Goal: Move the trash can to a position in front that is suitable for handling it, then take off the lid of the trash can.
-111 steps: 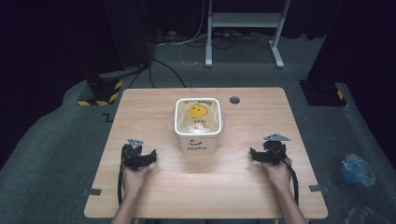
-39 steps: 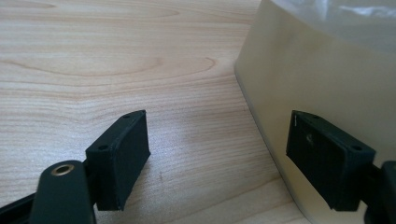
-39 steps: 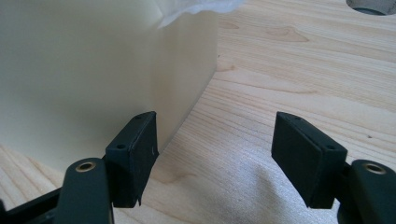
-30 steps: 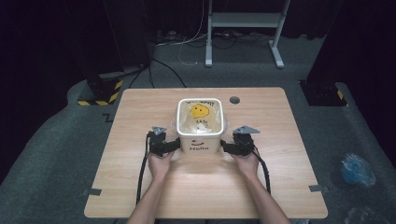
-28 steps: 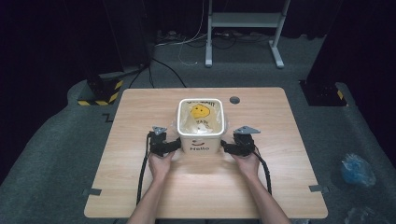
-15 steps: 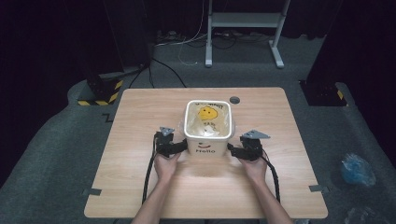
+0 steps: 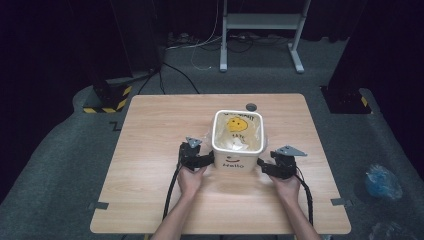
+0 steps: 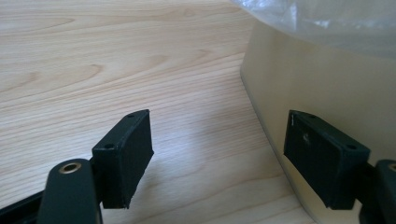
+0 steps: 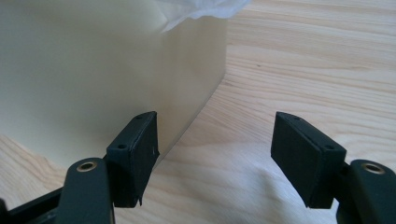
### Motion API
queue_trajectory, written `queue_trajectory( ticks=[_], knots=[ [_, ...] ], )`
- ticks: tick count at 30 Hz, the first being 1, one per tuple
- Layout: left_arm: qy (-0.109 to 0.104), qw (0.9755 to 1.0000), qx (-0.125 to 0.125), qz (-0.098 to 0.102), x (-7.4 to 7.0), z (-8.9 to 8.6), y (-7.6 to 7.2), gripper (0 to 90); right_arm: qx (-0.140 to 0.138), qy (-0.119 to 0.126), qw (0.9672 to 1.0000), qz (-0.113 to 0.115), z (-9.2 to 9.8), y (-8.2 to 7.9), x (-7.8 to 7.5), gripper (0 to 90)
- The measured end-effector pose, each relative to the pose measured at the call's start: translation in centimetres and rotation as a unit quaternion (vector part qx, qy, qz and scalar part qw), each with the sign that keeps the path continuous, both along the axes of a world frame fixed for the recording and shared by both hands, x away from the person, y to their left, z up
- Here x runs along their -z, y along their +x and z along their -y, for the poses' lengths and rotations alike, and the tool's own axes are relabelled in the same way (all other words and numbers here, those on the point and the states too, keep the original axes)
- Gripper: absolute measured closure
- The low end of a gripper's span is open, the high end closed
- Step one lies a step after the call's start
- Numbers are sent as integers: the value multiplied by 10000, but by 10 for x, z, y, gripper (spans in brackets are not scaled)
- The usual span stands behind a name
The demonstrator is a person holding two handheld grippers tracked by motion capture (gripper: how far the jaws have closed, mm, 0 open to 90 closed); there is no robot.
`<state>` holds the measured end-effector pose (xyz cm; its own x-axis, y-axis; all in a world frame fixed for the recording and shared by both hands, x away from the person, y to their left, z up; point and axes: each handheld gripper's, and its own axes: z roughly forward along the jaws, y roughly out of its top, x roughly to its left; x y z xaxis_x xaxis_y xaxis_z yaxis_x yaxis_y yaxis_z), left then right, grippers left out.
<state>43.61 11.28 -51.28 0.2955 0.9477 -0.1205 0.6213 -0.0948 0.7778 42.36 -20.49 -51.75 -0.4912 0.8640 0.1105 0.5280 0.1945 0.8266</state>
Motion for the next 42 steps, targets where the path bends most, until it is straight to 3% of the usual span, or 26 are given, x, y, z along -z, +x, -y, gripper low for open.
queue_trajectory(
  ticks=[8,18,24,25,26,27,31,34,35,36,37,38,42],
  knots=[
    [174,9996,217,38,-2,19,-6,242,133,34,9999,-21,19,-6,0,326],
    [254,9992,299,13,-4,26,-11,245,161,38,9999,-12,27,-11,0,332],
    [161,9994,298,-81,-3,26,-10,233,155,-17,9999,-9,29,-12,-1,318],
    [-28,9992,290,-258,-2,24,-8,227,179,-17,9998,-37,30,-11,0,298],
    [-28,9992,290,-258,-2,24,-8,219,195,-56,9998,-78,30,-11,1,287],
    [-159,9985,337,-406,-1,20,-7,202,207,-132,9996,-108,29,-12,2,288],
    [-38,9983,378,-436,-3,16,-9,178,420,-268,9987,-104,37,-15,4,299],
    [-13,9986,367,-377,-4,11,-10,193,542,-352,9977,-203,42,-15,4,295],
    [30,9989,347,-323,-5,8,-12,197,649,-541,9959,-317,47,-14,5,294],
    [47,9989,343,-312,-5,6,-13,197,649,-541,9959,-317,47,-14,5,294],
    [148,9987,340,-353,-4,0,-15,202,793,-764,9932,-387,50,-13,6,301],
    [219,9985,329,-380,-4,-4,-16,205,806,-821,9926,-378,50,-13,6,301],
    [426,9973,266,-531,-2,-17,-19,193,769,-838,9928,-380,51,-13,6,299]
  ],
)
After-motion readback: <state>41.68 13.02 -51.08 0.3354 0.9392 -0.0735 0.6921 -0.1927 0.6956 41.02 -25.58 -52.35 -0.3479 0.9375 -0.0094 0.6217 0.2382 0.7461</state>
